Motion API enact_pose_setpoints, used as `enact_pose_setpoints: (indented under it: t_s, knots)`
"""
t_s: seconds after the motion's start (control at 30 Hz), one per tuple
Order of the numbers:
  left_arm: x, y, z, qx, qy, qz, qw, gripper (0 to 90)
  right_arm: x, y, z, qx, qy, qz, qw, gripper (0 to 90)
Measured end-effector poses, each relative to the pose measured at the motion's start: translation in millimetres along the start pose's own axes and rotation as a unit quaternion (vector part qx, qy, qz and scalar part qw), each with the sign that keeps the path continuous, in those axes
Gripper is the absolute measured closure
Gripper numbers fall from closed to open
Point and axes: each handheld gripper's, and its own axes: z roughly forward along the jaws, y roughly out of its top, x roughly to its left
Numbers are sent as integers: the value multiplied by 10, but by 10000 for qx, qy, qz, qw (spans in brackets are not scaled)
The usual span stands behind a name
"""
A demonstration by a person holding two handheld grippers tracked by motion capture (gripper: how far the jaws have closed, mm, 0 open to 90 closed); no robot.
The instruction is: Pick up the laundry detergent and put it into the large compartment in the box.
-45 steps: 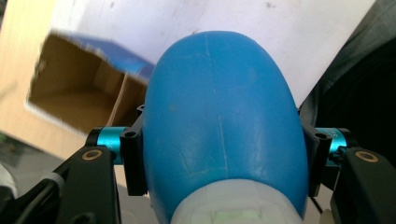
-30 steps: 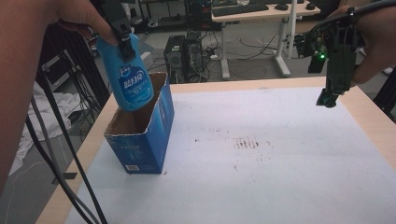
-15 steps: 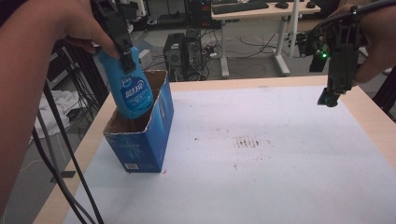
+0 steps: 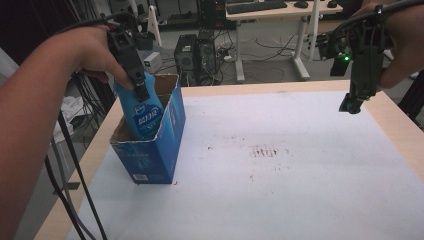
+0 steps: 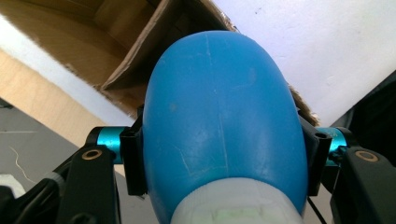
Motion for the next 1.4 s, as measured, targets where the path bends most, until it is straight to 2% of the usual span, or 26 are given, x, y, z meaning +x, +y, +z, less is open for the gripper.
enact_pose_setpoints:
  t_s: [0.03,0.13,0.33,0.63,0.7,0.77,1.07,1.13,1.17,1.23,1.4]
  knots:
    - [0,0,0,0,0,0,10000,367,0,0,0,0,0,0,10000,29]
    - [5,-3,155,82,-37,119,9999,367,1,-3,1,12,0,-25,10000,29]
    - [1,8,349,175,-66,279,9994,367,-2,1,4,11,-5,-55,10000,29]
    - [18,-16,545,163,-109,372,9991,367,1,18,20,18,-11,-55,10000,29]
    - [21,-23,619,198,-116,508,9984,366,5,24,30,20,-3,-34,10000,29]
    - [25,-28,663,202,-118,514,9984,366,4,30,39,20,13,-68,10000,29]
    - [45,-49,805,281,-94,452,9985,366,7,46,68,-7,24,-74,10000,29]
    - [47,-50,819,289,-92,469,9984,365,5,47,69,-10,29,-92,10000,29]
    - [48,-56,819,188,-124,455,9987,365,7,49,70,5,26,-82,10000,29]
    - [45,-58,824,244,-86,532,9983,365,7,56,76,-3,34,-90,10000,29]
    - [47,-65,825,265,-87,530,9982,364,9,73,76,-8,34,-98,9999,29]
